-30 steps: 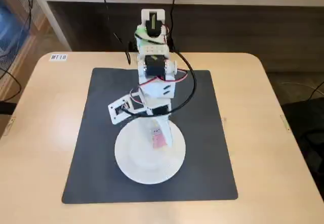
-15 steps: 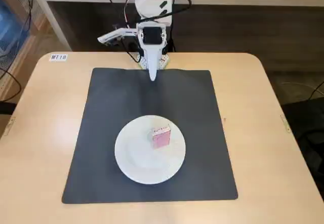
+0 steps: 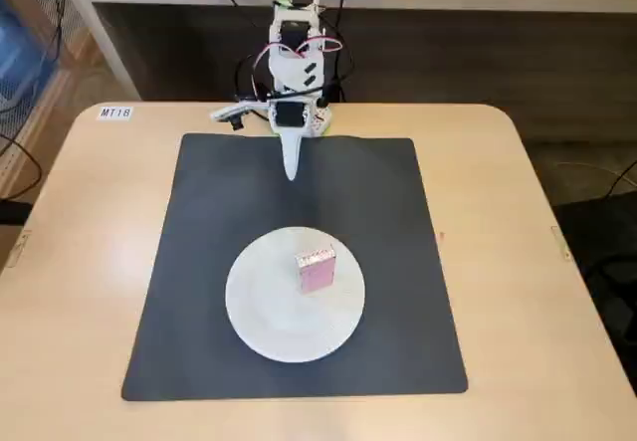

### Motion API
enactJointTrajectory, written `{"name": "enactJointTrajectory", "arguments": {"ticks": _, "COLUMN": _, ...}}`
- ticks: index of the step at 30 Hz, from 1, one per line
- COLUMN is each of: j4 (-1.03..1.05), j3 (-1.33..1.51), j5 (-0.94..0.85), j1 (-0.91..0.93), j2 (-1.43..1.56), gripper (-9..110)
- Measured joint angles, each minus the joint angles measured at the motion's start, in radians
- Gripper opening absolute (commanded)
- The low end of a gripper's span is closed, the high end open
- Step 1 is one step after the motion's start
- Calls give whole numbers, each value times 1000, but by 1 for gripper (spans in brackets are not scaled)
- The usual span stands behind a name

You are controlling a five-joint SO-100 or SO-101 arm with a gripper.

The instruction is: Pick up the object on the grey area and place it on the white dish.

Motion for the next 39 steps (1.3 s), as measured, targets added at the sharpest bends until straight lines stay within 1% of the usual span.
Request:
{"name": "enactJointTrajectory", "arguments": {"ticks": 6, "j4": 0, "j3": 170, "j5": 2, "j1": 5, "j2": 144, "gripper": 0}}
{"name": "enactJointTrajectory", "arguments": {"ticks": 13, "j4": 63, "j3": 295, "j5": 8, "j1": 11, "j2": 342, "gripper": 0}}
{"name": "enactJointTrajectory", "arguments": {"ticks": 22, "j4": 48, "j3": 337, "j5": -12, "j1": 11, "j2": 350, "gripper": 0}}
{"name": "enactJointTrajectory", "arguments": {"ticks": 30, "j4": 43, "j3": 337, "j5": -77, "j1": 11, "j2": 350, "gripper": 1}}
{"name": "enactJointTrajectory", "arguments": {"ticks": 39, "j4": 43, "j3": 337, "j5": -77, "j1": 11, "j2": 350, "gripper": 1}}
